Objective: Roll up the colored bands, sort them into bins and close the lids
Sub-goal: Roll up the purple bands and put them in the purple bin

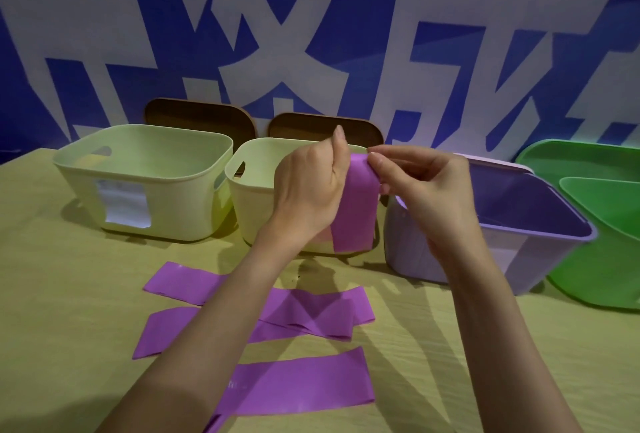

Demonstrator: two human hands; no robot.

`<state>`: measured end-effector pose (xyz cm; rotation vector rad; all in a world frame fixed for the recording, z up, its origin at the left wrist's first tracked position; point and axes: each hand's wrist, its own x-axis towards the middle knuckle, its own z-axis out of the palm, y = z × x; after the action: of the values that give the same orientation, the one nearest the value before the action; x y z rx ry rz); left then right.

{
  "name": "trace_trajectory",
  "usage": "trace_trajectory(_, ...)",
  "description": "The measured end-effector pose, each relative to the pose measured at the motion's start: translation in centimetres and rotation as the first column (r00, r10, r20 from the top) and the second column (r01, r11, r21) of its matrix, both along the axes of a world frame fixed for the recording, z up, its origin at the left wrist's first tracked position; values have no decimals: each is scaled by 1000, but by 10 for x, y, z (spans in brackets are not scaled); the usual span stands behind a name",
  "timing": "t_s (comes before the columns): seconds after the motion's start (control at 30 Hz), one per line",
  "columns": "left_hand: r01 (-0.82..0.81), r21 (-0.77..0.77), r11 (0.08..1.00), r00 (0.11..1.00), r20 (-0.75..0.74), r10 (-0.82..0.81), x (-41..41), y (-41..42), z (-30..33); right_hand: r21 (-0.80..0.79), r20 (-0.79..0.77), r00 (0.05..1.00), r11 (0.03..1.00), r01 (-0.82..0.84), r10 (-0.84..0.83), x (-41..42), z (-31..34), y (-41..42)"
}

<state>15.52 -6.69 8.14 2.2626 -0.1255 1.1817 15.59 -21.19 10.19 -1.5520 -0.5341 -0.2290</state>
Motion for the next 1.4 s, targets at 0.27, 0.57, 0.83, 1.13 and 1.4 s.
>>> trace_trajectory(0.27, 103, -262, 959, 981, -130, -141, 1, 7, 6, -105, 207, 978, 994, 32, -10, -3, -4, 7)
trace_trajectory(0.57, 125, -178, 976, 991, -27, -131, -1, 1, 2, 57, 67, 998, 998, 6, -10, -6, -2, 8)
trace_trajectory(0.83, 147, -241, 959, 978, -107, -177, -4, 3, 9, -125, 214, 977, 992, 11, 16, -3, -6, 8)
trace_trajectory(1.13, 78, -88, 993, 997, 29, -75, -2, 8, 5, -12, -17, 999, 999, -38, 38, -3, -7, 10)
trace_trajectory(1.4, 80, -194, 978, 996, -27, -87, -2, 7, 6, -99, 158, 987, 995, 30, -14, -3, -7, 12)
